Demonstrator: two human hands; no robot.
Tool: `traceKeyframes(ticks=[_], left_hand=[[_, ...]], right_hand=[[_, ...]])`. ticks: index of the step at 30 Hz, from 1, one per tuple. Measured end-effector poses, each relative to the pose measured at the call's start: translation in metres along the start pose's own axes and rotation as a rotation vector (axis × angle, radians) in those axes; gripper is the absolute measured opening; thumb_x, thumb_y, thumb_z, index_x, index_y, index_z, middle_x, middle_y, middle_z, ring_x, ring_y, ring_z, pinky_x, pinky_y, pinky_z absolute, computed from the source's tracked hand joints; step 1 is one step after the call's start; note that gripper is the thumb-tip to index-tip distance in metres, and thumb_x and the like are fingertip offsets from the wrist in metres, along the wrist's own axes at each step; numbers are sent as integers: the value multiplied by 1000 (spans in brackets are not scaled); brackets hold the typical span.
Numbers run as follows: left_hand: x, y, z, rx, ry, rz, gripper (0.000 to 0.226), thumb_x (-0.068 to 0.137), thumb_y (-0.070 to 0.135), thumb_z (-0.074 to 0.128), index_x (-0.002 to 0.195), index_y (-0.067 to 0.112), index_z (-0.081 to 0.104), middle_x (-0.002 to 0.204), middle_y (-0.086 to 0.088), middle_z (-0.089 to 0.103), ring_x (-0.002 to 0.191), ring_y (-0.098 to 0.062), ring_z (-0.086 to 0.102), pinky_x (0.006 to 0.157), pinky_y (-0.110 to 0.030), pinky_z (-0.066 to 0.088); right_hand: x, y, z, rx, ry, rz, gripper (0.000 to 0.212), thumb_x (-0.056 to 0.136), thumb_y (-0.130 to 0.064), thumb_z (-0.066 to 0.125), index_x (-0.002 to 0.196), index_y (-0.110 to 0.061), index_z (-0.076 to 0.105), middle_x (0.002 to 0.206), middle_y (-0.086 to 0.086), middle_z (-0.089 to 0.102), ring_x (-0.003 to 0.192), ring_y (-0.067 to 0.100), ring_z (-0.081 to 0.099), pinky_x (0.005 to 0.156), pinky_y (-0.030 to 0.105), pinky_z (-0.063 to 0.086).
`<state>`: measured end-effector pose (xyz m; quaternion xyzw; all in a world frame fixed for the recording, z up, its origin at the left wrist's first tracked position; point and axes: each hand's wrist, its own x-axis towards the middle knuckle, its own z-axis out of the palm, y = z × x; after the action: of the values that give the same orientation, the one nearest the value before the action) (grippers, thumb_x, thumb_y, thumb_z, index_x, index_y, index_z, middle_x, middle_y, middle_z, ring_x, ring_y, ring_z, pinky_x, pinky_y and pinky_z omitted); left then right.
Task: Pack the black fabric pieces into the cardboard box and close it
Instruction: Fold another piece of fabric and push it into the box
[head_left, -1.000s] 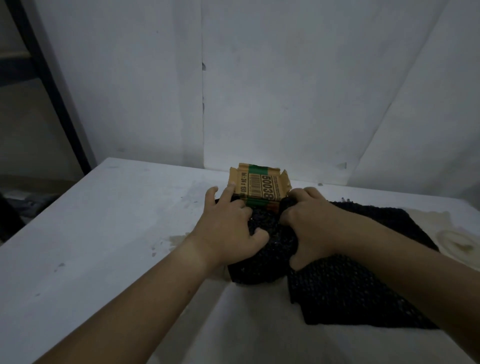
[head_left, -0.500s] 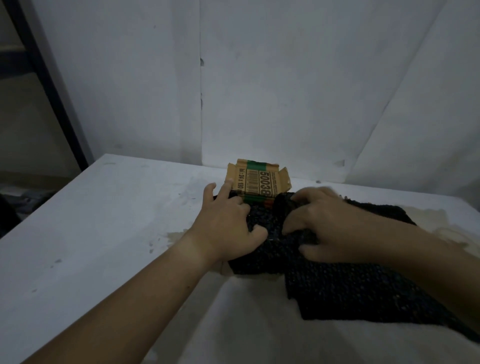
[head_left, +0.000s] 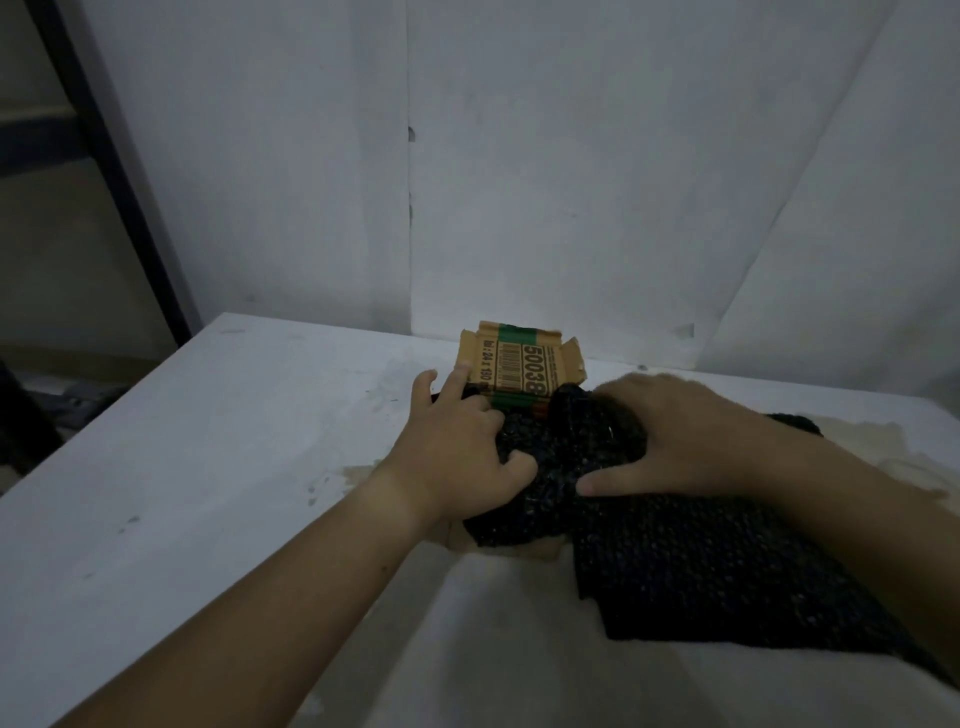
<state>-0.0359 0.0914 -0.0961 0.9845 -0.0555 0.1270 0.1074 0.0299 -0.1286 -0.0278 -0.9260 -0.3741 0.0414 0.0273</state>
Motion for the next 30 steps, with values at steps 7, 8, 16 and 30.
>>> traceKeyframes(ticks=[7, 8, 16, 30], left_hand=[[0, -1, 2, -11, 6, -10, 52, 79, 55, 31, 80, 17, 66, 95, 4, 61, 147, -23, 19, 117, -51, 5], [0, -1, 2, -15, 8, -12, 52, 79, 55, 31, 81, 17, 66, 96, 4, 62, 147, -22, 19, 117, -50, 4], [0, 0, -2, -17, -27, -3, 55, 79, 56, 31, 88, 17, 69, 106, 4, 64, 147, -20, 18, 117, -50, 2], [-52, -26, -46, -103, -102, 119, 49, 97, 58, 28, 111, 38, 70, 151, 7, 26, 145, -9, 7, 119, -47, -3]], right_hand=[[-9, -12, 27, 16, 197, -98, 86, 65, -81, 59, 133, -29, 59, 128, -18, 54, 112, 2, 53, 97, 24, 45], [-9, -14, 29, -59, 197, -123, 85, 65, -82, 55, 131, -28, 61, 129, -16, 55, 115, 5, 52, 100, 27, 42], [23, -33, 31, -376, -91, -91, 98, 54, -81, 53, 130, -22, 36, 110, -4, 62, 129, 30, 31, 109, 45, 22], [12, -12, 54, -124, 106, -153, 115, 58, -85, 58, 151, -32, 17, 151, -9, 37, 145, 17, 12, 116, 37, 10]])
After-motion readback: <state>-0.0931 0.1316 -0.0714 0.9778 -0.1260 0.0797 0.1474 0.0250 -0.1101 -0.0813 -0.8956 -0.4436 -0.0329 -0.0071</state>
